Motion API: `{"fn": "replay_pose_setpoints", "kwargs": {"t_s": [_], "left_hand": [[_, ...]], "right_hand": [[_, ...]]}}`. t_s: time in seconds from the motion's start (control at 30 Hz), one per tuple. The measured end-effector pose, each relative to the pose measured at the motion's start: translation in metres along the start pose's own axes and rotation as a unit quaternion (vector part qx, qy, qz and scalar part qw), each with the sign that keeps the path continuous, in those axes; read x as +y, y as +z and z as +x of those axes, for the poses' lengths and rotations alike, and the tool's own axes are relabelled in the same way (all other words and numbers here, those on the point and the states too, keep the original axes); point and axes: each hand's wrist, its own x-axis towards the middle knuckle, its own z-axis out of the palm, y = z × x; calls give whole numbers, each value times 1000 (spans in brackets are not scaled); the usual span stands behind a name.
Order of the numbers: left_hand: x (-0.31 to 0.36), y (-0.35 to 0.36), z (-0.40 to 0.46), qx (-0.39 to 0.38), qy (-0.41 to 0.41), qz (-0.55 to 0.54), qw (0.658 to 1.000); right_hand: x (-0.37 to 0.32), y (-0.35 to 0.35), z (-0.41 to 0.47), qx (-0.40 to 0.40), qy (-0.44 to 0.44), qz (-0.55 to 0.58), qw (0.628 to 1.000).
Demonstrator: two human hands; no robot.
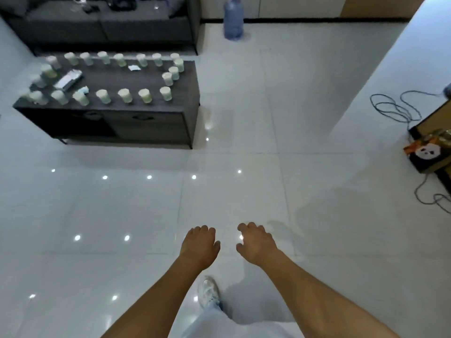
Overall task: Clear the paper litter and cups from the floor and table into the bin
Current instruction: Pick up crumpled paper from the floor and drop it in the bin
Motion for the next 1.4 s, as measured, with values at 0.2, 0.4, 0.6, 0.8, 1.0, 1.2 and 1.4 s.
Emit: {"fn": "replay_pose_setpoints", "kwargs": {"t_s": [0.2,0.4,0.6,0.8,1.0,1.2,1.4], "left_hand": [[-144,-31,2,9,-117,-69,991],[-243,-48,10,13,-207,-131,969],[-336,-69,54,0,-266,-169,949],[-446,-121,121,4,-314,-191,930],[-552,-170,157,31,-354,-246,902],[-712,-190,180,38,-392,-271,878],[-884,-220,193,33,-407,-265,873]], "right_hand": [[-139,-17,77,-23,-99,-54,993],[-237,-34,148,-66,-162,-115,978],[-325,-62,243,-97,-206,-160,960],[-429,-111,351,-110,-238,-170,950],[-534,-145,435,-119,-259,-200,937],[-686,-136,524,-139,-290,-221,921],[-849,-134,593,-157,-289,-199,923]]}}
